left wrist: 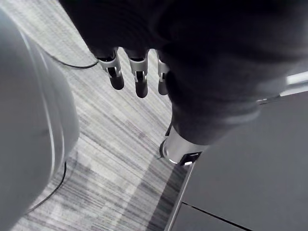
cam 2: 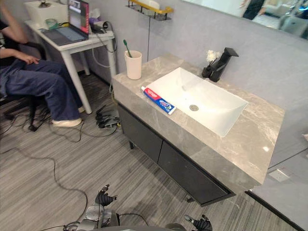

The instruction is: Organize washtable

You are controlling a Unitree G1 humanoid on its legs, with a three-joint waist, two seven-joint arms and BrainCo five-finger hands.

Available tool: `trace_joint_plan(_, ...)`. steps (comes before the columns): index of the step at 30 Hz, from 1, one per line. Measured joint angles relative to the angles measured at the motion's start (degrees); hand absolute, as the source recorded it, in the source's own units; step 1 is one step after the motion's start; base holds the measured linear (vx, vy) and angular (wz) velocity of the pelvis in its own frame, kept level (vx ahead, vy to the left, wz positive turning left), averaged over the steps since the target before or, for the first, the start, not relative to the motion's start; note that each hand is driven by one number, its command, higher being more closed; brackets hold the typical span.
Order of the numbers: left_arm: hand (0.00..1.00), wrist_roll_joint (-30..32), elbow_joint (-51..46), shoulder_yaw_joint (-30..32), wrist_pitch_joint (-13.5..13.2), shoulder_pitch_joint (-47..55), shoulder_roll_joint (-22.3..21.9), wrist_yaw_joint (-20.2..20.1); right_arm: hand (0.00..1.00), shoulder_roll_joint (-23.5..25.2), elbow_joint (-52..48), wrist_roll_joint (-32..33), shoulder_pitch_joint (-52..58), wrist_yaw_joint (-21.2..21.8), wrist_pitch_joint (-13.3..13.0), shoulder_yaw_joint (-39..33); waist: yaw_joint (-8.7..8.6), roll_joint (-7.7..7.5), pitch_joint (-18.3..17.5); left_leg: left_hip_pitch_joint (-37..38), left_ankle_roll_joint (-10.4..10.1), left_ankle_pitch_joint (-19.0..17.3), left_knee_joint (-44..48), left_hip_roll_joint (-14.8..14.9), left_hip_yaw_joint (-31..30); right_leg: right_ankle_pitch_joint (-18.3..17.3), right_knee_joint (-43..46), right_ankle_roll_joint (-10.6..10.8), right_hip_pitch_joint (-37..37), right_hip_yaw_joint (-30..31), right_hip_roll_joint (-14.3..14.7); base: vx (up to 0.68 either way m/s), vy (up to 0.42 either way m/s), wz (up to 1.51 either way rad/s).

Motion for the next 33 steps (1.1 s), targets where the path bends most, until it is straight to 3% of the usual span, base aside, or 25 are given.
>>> trace_joint_plan(1, 0.0, -0.4, 0.6, -1.5, 0.3, 0.1, 0.2, 0.0, 0.0, -0.1, 0.5, 0.2, 0.1, 0.2, 0.1, -1.1, -0.35, 0.01, 0.1, 2.3, 1.0, -0.6, -1.0, -1.1, 1.2, 4.4, 5.6, -0.2, -2.9, -1.6, -1.6, 0.12, 0.282, -0.47)
trace_joint_plan(2, 0.0, -0.4, 1.0, -2.1, 0.4, 0.2, 0.4, -0.1, 0.0, 0.1, 0.6, 0.3, 0.3, 0.2, 0.0, -1.8, -0.88, 0.18, 0.2, 4.1, 1.5, -1.1, -1.5, -1.4, 2.0, 5.7, 9.4, 0.2, -4.4, -2.5, -1.8, 0.22, 0.281, -0.33)
trace_joint_plan(3, 0.0, -0.5, 1.2, -2.7, 0.6, 0.8, 1.0, -0.1, 0.0, -0.1, 0.8, 0.2, 0.6, 0.2, 0.3, -2.0, -1.82, 0.19, 0.3, 7.6, 2.9, -2.0, -3.0, -2.0, 2.8, 4.2, 16.1, -0.3, -6.6, -5.5, -1.2, 0.21, 0.201, -0.29)
trace_joint_plan(5, 0.0, -0.5, 1.5, -2.6, 0.6, 1.0, 1.1, -0.1, 0.0, 0.3, 0.8, 0.2, 1.8, 0.2, 0.6, -2.8, -2.67, 0.55, 0.4, 11.7, 3.6, -2.4, -6.1, -2.1, 3.9, -0.2, 17.6, -0.3, -8.6, -11.2, 1.0, 0.28, 0.172, -0.24)
trace_joint_plan(6, 0.0, -0.5, 1.5, -2.4, 0.6, 0.9, 0.9, -0.2, 0.0, 0.8, 0.2, 0.2, 3.2, 0.2, 0.9, -3.4, -3.12, 0.84, 0.4, 13.8, 3.8, -2.6, -8.6, -2.1, 4.7, -2.8, 11.3, 0.3, -10.3, -16.7, 2.9, 0.23, 0.063, -0.13)
trace_joint_plan(8, 0.0, -0.5, 1.4, -2.3, 0.6, 0.8, 0.6, -0.3, 0.0, 1.3, 0.3, 0.2, 4.6, 0.2, 1.4, -4.0, -2.93, 0.89, 0.4, 15.5, 3.9, -2.6, -10.6, -2.3, 6.4, -2.8, -1.5, 0.0, -9.9, -24.9, 2.5, 0.29, 0.038, -0.28)
trace_joint_plan(9, 0.0, -0.5, 1.3, -1.2, 0.7, 0.9, 0.1, -0.3, 0.0, 1.4, 0.1, 0.3, 5.0, 0.1, 2.2, -3.9, -2.59, 0.7, 0.3, 17.2, 2.5, -3.4, -11.5, -3.0, 8.1, -0.6, -11.6, -2.1, -8.3, -32.6, 1.5, 0.46, 0.008, -0.49)
trace_joint_plan(10, 0.0, -0.6, 1.2, 0.1, 1.1, 1.0, -0.8, -0.3, 0.0, 1.2, -0.2, 0.3, 5.1, 0.1, 2.3, -3.7, -3.1, 1.55, 0.3, 18.5, 1.1, -5.3, -11.3, -2.8, 8.8, 0.7, -13.6, -6.7, -7.3, -36.0, 1.5, 0.43, -0.006, -0.49)
trace_joint_plan(11, 0.0, -0.6, 1.0, 1.3, 1.2, 1.2, -1.8, -0.4, 0.0, 0.5, -0.5, 0.3, 5.6, 0.2, 2.3, -3.4, -3.01, 2.38, -0.2, 19.7, -0.3, -5.6, -10.5, -2.2, 9.5, -0.2, -13.4, -6.6, -6.7, -35.9, 2.2, 0.48, 0.038, -0.16)
trace_joint_plan(12, 0.0, -0.7, -0.1, 4.4, 1.0, 0.8, -3.3, -0.4, 0.0, 0.0, -1.9, 0.4, 6.1, 0.1, 2.4, -2.7, -3.26, 3.87, 0.2, 16.2, -1.8, -5.3, 0.9, 0.4, 9.1, -2.3, -13.1, -5.9, -5.2, -36.5, 3.4, 0.46, 0.023, -0.07)
trace_joint_plan(14, 0.0, -1.0, -2.5, 8.8, 1.0, 0.0, -5.5, -0.1, 0.0, -0.6, -4.0, 0.5, 6.5, -0.2, 2.5, -2.4, -2.49, 5.16, 1.5, 6.4, -4.7, 5.1, 25.2, 7.5, 7.1, -4.9, -13.1, -6.4, -1.4, -35.7, 5.5, 0.47, -0.009, -0.25)
trace_joint_plan(16, 0.0, -2.8, -3.6, 10.8, 1.1, 1.3, -5.5, -0.1, 0.0, -1.3, -4.6, 0.9, 6.3, -0.8, 2.5, -1.0, -1.78, 5.44, 1.3, 3.2, -5.1, 5.5, 35.6, 12.7, 8.2, -6.3, -13.1, -7.0, 1.6, -34.1, 6.9, 0.44, 0.034, -0.69)
trace_joint_plan(18, 0.0, -3.4, -4.0, 12.2, 1.1, 1.6, -5.4, 0.0, 0.0, -1.0, -4.4, 1.2, 5.9, -1.5, 2.6, -1.0, -1.64, 4.72, 0.9, 0.5, -4.3, 5.1, 34.9, 14.8, 9.4, -6.7, -15.3, -6.4, 3.7, -31.8, 7.0, 0.4, 0.061, -0.69)
trace_joint_plan(20, 0.0, -5.0, -4.5, 12.6, 1.1, 2.0, -5.4, 0.1, 0.0, -1.0, -4.2, 2.5, 4.9, -1.4, 2.5, -1.2, -1.43, 4.31, 0.7, -0.4, -2.4, 3.9, 23.2, 17.4, 10.4, -5.7, -18.2, -4.7, 5.0, -27.6, 6.9, 0.37, 0.113, -0.76)
trace_joint_plan(22, 0.0, -5.1, -4.0, 12.6, 1.0, 2.2, -5.2, 0.2, 0.0, -1.2, -3.5, 2.6, 3.0, -1.4, 2.0, -1.2, -1.5, 4.26, 0.7, -0.1, -2.6, 3.7, 12.2, 16.3, 4.1, -4.9, -19.7, -3.3, 5.1, -23.3, 7.1, 0.28, 0.228, -0.93)
trace_joint_plan(23, 0.0, -5.2, -3.3, 12.5, 0.9, 2.2, -4.9, 0.3, 0.0, -1.6, -2.2, 2.6, 1.8, -1.4, 1.8, -0.7, -1.43, 4.14, 0.5, 0.6, -2.6, 3.7, 6.6, 14.3, -2.5, -4.6, -20.0, -2.3, 4.7, -20.4, 7.2, 0.25, 0.392, -1.5)
trace_joint_plan(24, 0.0, -5.7, -3.0, 12.6, 1.0, 2.6, -4.9, 0.4, 0.0, -2.2, -1.6, 2.6, 0.7, -1.3, 1.6, -0.3, -0.09, 4.56, 0.0, 2.9, -2.6, 3.7, -0.3, 11.0, -13.1, -4.7, -19.2, -0.8, 3.3, -16.0, 7.7, 0.18, 0.394, -1.54)
trace_joint_plan(25, 0.0, -5.9, -3.0, 12.8, 1.0, 2.8, -5.1, 0.8, 0.0, -2.3, -1.8, 2.6, 0.7, -1.4, 1.4, -0.3, 0.68, 5.02, -0.3, 4.1, -2.7, 3.7, -2.6, 10.0, -17.3, -5.1, -18.3, 0.0, 2.3, -13.9, 7.9, 0.16, 0.486, -1.72)
trace_joint_plan(26, 0.0, -6.7, -3.0, 12.7, 0.9, 3.5, -5.5, 1.2, 0.0, -2.3, -2.3, 2.5, 0.7, -1.4, 0.8, -0.3, 0.43, 5.95, -1.0, 5.2, -4.4, 4.7, -6.3, 8.7, -22.9, -6.1, -15.8, 2.1, 0.3, -11.1, 7.8, 0.15, 0.654, -1.36)
trace_joint_plan(27, 0.0, -7.2, -2.1, 12.2, 0.9, 3.6, -5.7, 1.2, 0.0, -2.2, -2.3, 2.5, 0.8, -1.3, 0.5, -0.4, -0.4, 5.84, -2.8, 6.8, -11.9, 0.8, -8.8, 6.9, -22.8, -6.5, -14.3, 5.0, -2.0, -8.2, 6.0, 0.13, 0.658, -1.0)
trace_joint_plan(29, 0.0, -7.2, -1.8, 12.0, 0.9, 2.8, -5.6, 1.2, 0.0, -1.6, -2.3, 2.5, 1.1, -1.1, 1.0, -0.5, -1.54, 4.39, -3.4, 7.3, -10.8, -0.7, -9.8, 4.2, -20.4, -5.0, -15.8, 7.8, -2.9, -6.6, 3.2, 0.03, 0.496, -0.54)
trace_joint_plan(30, 0.0, -7.3, -1.7, 12.0, 1.0, 2.6, -4.8, 1.2, 0.0, -0.9, -2.5, 2.4, 0.9, -0.6, 1.4, -0.3, -0.89, 2.95, -3.3, 8.1, -10.3, -0.9, -9.8, 2.1, -15.1, -1.1, -19.2, 8.5, -2.6, -4.4, 0.6, -0.05, 0.437, -0.77)
trace_joint_plan(31, 0.0, -7.3, -1.7, 11.7, 1.0, 2.8, -4.5, 1.2, 0.0, -0.9, -2.6, 2.3, 1.0, -0.5, 1.7, -0.4, -0.28, 2.91, -3.3, 8.6, -10.2, -0.9, -9.5, 2.0, -12.7, 1.0, -20.5, 7.5, -2.6, -5.0, 0.2, -0.12, 0.505, -1.37)
trace_joint_plan(32, 0.0, -7.3, -1.7, 10.6, 0.9, 3.5, -3.8, 1.2, 0.0, -1.1, -2.7, 2.2, 1.3, -0.2, 2.0, -0.2, 0.47, 3.47, -3.4, 9.1, -8.6, -0.3, -9.6, 2.2, -9.1, 6.8, -24.3, 5.1, -2.2, -10.1, -1.2, -0.16, 0.373, -1.29)
trace_joint_plan(33, 0.0, -7.2, -1.8, 10.0, 1.0, 3.9, -3.2, 1.1, 0.0, -1.8, -2.7, 2.0, 0.8, -0.2, 2.0, 0.4, 0.15, 3.96, -3.7, 10.3, -5.4, 0.3, -12.0, 2.3, -4.9, 7.4, -23.4, 3.5, -1.9, -18.5, -3.3, -0.16, 0.345, -1.11)
